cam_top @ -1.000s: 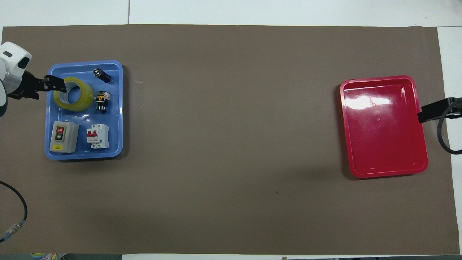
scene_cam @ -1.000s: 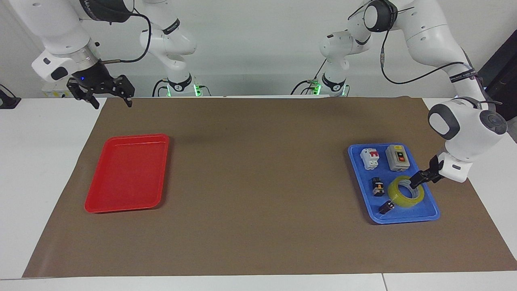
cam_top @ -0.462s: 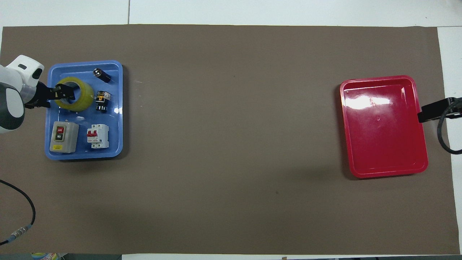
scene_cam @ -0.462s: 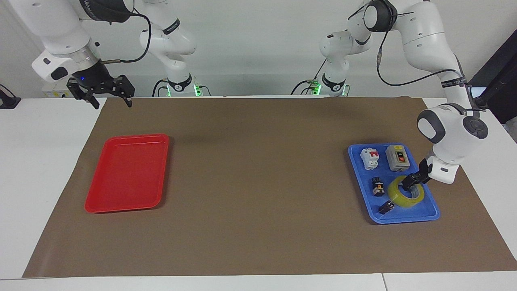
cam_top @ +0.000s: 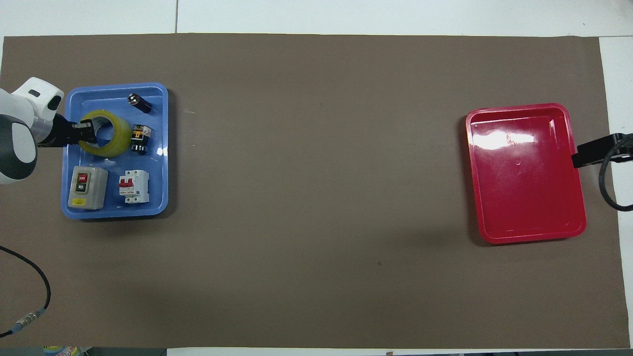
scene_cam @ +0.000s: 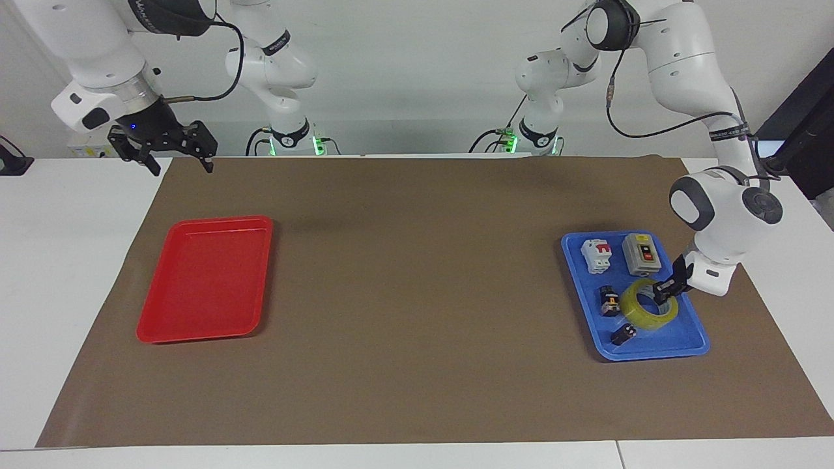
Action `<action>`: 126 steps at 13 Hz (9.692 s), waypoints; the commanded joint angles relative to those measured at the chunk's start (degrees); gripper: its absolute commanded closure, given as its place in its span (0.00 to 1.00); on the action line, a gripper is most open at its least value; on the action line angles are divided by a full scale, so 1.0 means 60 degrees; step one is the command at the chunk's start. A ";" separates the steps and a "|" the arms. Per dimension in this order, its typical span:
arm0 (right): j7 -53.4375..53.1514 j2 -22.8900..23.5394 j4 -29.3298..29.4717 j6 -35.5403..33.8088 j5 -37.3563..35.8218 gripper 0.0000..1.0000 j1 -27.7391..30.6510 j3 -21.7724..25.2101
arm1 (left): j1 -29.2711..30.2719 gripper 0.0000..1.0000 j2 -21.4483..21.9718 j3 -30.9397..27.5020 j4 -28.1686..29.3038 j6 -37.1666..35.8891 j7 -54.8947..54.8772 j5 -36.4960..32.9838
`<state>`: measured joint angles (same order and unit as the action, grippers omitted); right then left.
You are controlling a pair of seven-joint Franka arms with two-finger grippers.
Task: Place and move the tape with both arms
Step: 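Lift the yellow tape with the left gripper and carry it toward the table center, then release the tape on the table while the right gripper reaches toward it, then grasp the yellow tape with the right gripper while the left gripper withdraws, then carry the yellow tape with the right gripper into the red tray, then open the right gripper and withdraw it from the tape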
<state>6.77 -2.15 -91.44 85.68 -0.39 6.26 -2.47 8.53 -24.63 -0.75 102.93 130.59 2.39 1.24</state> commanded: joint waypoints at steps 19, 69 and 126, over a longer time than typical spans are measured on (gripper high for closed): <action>0.0191 0.0007 -0.0023 0.0016 0.0197 0.00 0.0129 -0.0057 | -0.7233 1.00 0.0859 -0.0022 0.0237 -0.0321 0.7507 -0.1026; -0.5493 0.4152 -0.2073 0.6651 0.0094 0.06 -0.5702 -0.0335 | -0.2022 0.00 0.4442 -0.0022 -0.2038 -0.7688 -0.0720 0.0365; 0.0293 0.0007 -0.0067 -0.1009 -0.0126 0.00 0.0041 -0.0145 | -0.1964 0.00 0.4471 0.0022 -0.2111 -0.7717 -0.1117 0.0072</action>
<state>8.49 -1.09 -90.80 79.75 -1.30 5.55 -3.94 -3.63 1.01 -0.88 89.55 84.71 -4.19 2.33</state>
